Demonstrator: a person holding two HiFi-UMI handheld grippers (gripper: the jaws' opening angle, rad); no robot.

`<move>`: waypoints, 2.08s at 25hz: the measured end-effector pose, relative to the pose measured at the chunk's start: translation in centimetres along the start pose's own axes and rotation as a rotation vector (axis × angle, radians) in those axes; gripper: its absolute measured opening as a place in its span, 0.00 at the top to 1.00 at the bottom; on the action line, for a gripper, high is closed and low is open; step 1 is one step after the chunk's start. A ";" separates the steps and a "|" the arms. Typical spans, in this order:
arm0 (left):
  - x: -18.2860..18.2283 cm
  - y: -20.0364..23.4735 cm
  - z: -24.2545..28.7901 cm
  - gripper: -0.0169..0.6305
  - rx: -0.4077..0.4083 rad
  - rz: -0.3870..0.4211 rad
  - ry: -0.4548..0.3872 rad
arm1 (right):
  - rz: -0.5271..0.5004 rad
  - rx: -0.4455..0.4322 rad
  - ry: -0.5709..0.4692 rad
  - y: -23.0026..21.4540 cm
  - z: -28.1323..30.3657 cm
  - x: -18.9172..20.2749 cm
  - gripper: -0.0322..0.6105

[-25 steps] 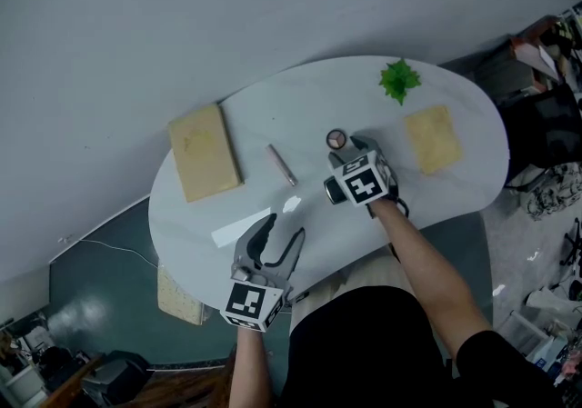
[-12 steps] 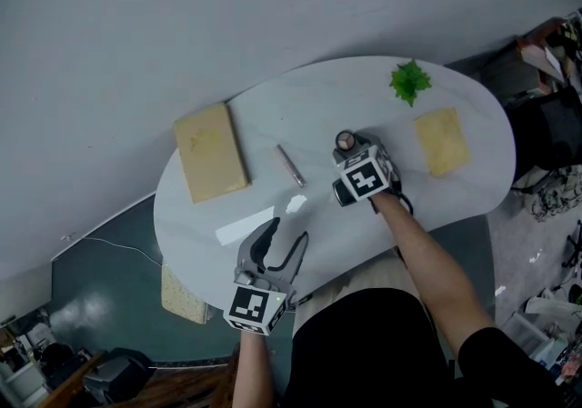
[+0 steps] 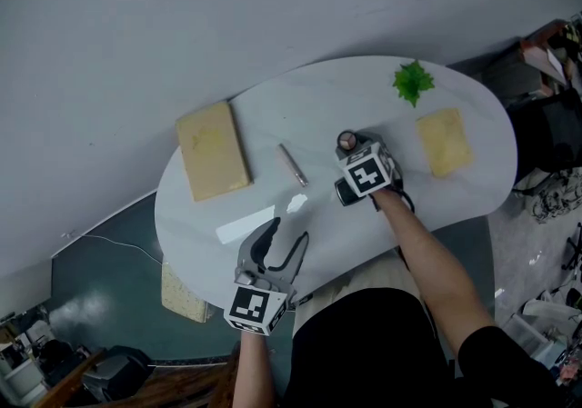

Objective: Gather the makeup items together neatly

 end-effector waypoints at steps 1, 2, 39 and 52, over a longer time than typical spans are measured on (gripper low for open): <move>0.0 0.0 0.0 0.64 -0.002 0.000 0.000 | -0.002 0.000 -0.001 0.0 0.0 0.0 0.60; 0.0 0.0 -0.1 0.64 -0.003 0.000 -0.001 | -0.005 0.001 -0.004 0.0 0.0 0.0 0.60; -3.5 -9.8 3.9 0.64 -0.083 0.039 -0.042 | -0.135 -0.082 -0.049 -7.2 -9.1 6.5 0.61; -2.6 -12.3 5.5 0.64 -0.155 -0.001 -0.027 | -0.222 -0.175 0.019 -6.2 -7.5 10.1 0.61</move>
Point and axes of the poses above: the fingertips, and each gripper's own axes: z forward along the fingers, y to its left, x out of its underside, the point moved 2 cm from there along -z, backward along the fingers, and after that the axes turned 1 degree about -y, right-handed, at the moved point
